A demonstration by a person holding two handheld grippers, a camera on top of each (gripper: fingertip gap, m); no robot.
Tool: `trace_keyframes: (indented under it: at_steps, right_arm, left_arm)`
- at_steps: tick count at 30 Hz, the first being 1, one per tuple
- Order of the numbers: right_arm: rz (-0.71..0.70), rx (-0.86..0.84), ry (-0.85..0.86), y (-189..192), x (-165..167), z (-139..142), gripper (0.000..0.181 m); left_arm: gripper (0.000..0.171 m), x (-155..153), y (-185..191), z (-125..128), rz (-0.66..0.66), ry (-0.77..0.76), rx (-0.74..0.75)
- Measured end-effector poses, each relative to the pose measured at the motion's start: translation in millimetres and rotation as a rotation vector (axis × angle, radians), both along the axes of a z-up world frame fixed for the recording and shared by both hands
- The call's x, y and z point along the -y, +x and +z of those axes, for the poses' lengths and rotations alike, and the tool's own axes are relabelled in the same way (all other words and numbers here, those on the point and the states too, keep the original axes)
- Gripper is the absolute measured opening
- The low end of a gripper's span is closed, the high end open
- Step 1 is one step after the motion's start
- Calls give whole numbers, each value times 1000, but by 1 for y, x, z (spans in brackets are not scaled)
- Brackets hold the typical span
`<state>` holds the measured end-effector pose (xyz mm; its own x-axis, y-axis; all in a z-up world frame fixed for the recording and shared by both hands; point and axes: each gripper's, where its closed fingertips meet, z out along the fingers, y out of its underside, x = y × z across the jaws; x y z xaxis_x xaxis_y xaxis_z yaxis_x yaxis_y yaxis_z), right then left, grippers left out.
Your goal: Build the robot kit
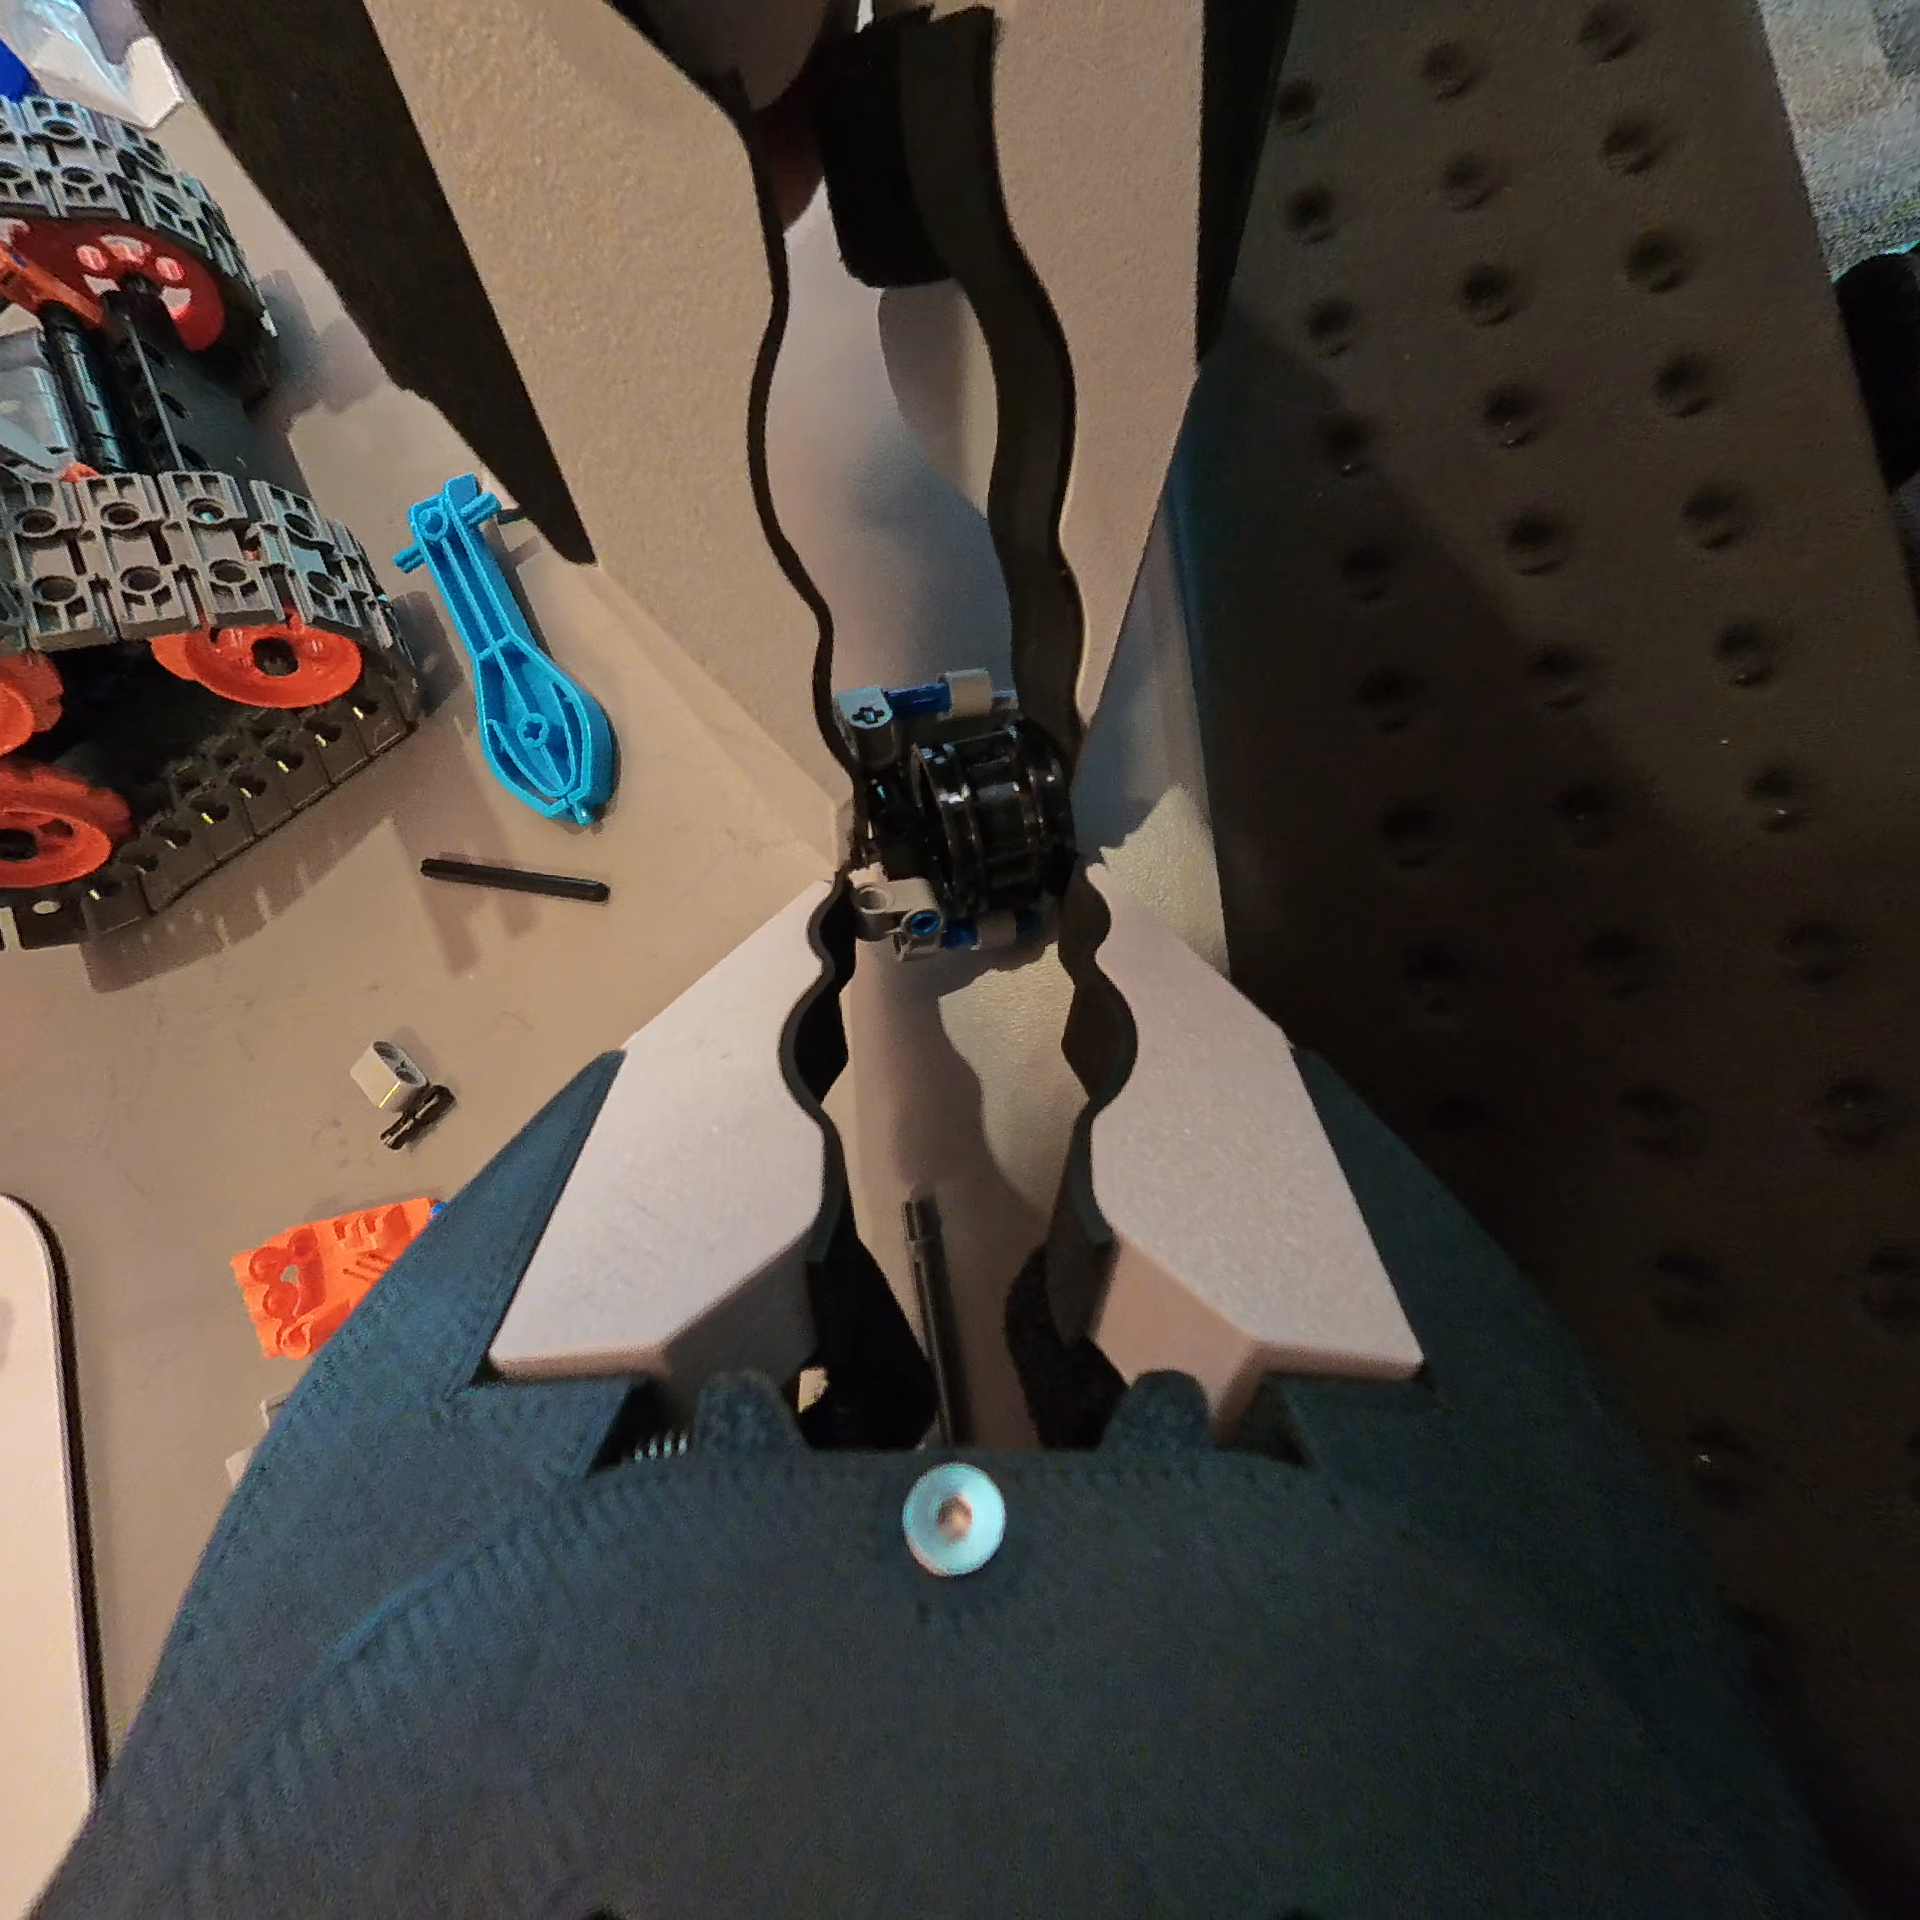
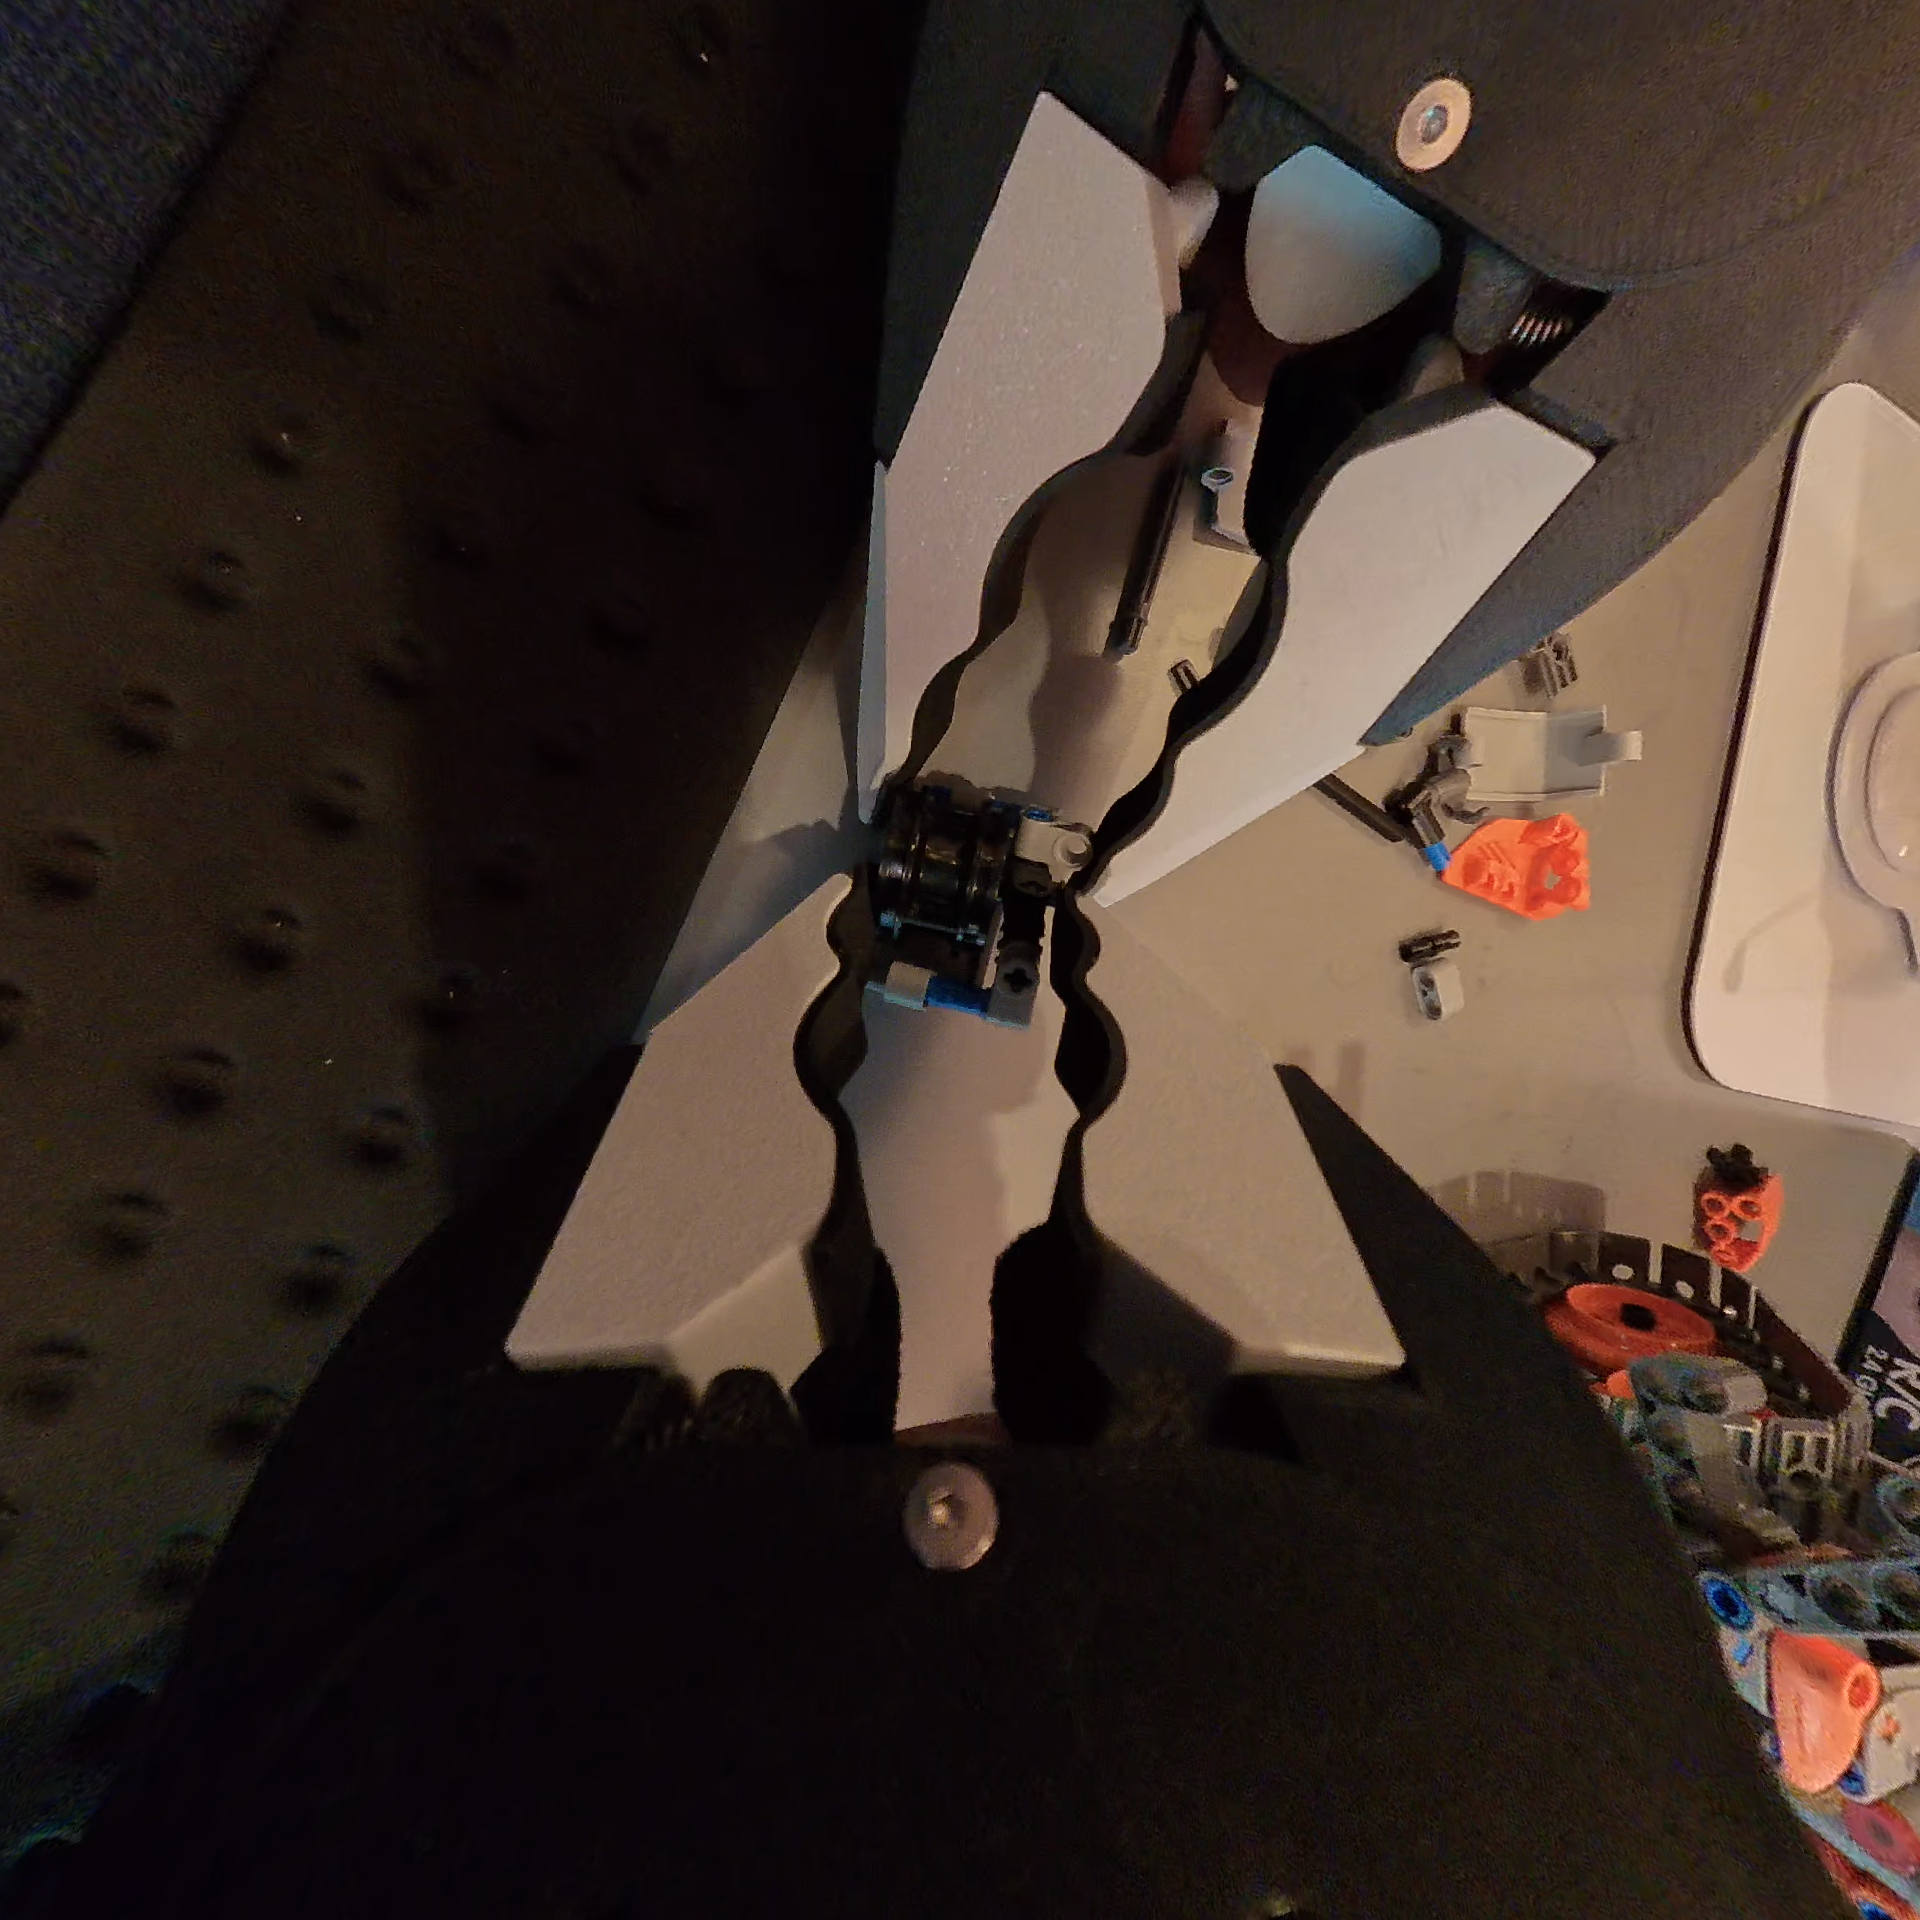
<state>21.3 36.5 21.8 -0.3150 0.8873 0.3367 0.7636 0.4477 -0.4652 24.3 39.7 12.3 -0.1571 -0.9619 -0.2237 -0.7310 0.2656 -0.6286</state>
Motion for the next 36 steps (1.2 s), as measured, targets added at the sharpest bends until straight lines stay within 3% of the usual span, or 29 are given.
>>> trace_keyframes:
  at_steps: [5,8,11,13,20,36]
  right_arm:
    - [0,-26,-59,0,4,0,31]
    - [-70,-67,-130,0,1,0,32]
    - [-117,-110,-124,-3,0,0,32]
    - [-154,-136,-163,-3,0,-1,32]
    - [-181,-174,-237,0,4,-3,32]
    - [-49,-141,-226,0,18,-4,30]
  left_arm:
    - [38,4,0,-1,-25,-34,11]
    - [39,2,0,-1,-6,-43,16]
    - [58,-6,-1,5,42,25,34]
    - [42,1,2,9,22,29,57]
    - [38,5,1,3,17,58,17]
    - [36,17,4,1,-61,-8,14]
